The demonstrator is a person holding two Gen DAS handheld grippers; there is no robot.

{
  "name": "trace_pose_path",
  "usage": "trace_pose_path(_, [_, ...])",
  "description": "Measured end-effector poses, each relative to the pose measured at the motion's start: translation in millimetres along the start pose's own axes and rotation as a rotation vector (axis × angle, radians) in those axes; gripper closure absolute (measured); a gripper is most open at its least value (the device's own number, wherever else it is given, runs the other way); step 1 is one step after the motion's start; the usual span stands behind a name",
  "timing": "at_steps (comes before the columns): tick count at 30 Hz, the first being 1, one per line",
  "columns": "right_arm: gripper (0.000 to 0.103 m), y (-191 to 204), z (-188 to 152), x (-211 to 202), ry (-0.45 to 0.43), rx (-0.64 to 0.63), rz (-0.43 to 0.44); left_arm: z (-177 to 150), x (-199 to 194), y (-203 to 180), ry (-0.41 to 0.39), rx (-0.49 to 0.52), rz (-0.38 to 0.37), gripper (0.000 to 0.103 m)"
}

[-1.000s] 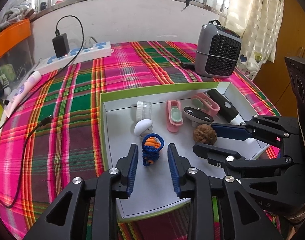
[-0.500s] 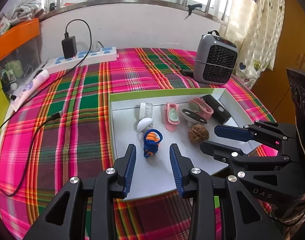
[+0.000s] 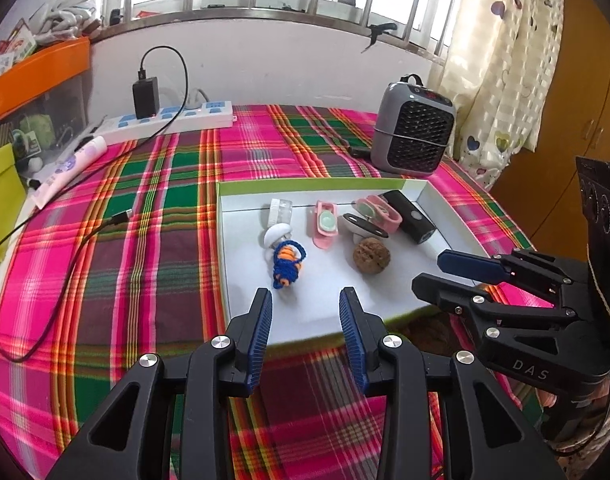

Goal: Organize objects
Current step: 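Withdraw both tools from the box toward the green mushroom toy and walnut, then close the left tool on the green mushroom toy while the right tool approaches the walnut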

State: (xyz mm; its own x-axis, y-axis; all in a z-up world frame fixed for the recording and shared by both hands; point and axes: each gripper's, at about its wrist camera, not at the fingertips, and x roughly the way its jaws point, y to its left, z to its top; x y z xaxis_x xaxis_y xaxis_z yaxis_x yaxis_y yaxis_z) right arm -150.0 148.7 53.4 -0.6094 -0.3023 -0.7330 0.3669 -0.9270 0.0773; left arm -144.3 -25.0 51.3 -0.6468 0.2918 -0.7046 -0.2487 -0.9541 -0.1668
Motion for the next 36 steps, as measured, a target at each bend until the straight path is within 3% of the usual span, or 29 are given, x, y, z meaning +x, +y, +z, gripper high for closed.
trace_pose_path(19, [0.065,-5.7,-38.7,-36.9,-0.049,0.016,-0.065,-29.4,-7.1,-17.7,0.017,-0.021,-0.146,0.059])
trace_pose_path(36, [0.065,-16.2,-50.3,-34.5,-0.032,0.043,-0.059,-31.0,14.0,-34.8,0.062,0.002,-0.128,0.056])
